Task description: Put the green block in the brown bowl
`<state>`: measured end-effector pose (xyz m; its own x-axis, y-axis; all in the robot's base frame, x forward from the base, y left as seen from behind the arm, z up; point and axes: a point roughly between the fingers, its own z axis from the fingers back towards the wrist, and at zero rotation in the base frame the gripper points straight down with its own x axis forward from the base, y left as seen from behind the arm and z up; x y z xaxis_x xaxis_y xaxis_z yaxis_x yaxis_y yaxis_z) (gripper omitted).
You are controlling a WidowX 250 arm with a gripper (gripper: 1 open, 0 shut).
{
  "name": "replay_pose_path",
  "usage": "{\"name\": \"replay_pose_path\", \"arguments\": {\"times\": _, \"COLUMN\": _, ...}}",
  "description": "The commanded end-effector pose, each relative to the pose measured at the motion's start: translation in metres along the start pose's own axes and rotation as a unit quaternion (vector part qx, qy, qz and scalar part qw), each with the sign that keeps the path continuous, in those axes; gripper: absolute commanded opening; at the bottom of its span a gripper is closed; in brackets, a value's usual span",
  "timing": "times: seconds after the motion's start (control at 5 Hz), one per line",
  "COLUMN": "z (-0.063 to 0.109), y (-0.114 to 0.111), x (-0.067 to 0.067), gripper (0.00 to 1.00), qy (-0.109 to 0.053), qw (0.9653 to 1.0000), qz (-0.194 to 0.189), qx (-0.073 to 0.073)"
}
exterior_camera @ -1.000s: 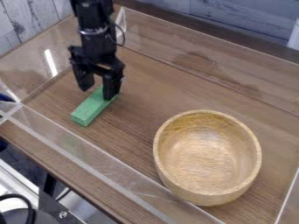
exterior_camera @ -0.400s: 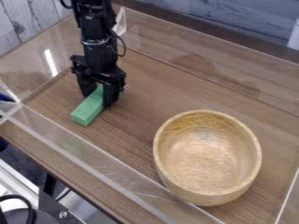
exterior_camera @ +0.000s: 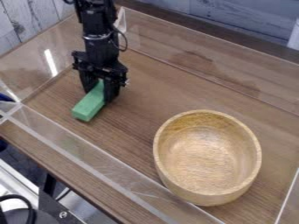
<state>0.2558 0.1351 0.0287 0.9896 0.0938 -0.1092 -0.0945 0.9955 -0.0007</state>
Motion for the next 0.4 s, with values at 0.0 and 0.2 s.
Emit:
{"name": "replay_pose_path", "arguments": {"times": 0.0, "z": 0.0369, "y": 0.0013, "x": 0.0185, "gripper": 0.00, "qy": -0.050, "qw": 0.9987, "qz": -0.004, "qx": 0.011}}
{"name": "replay_pose_path", "arguments": {"times": 0.2, "z": 0.0379, "y": 0.0018, "x": 0.0177, "gripper": 1.00, "qy": -0.047, "qw": 0.9988, "qz": -0.001, "qx": 0.011}}
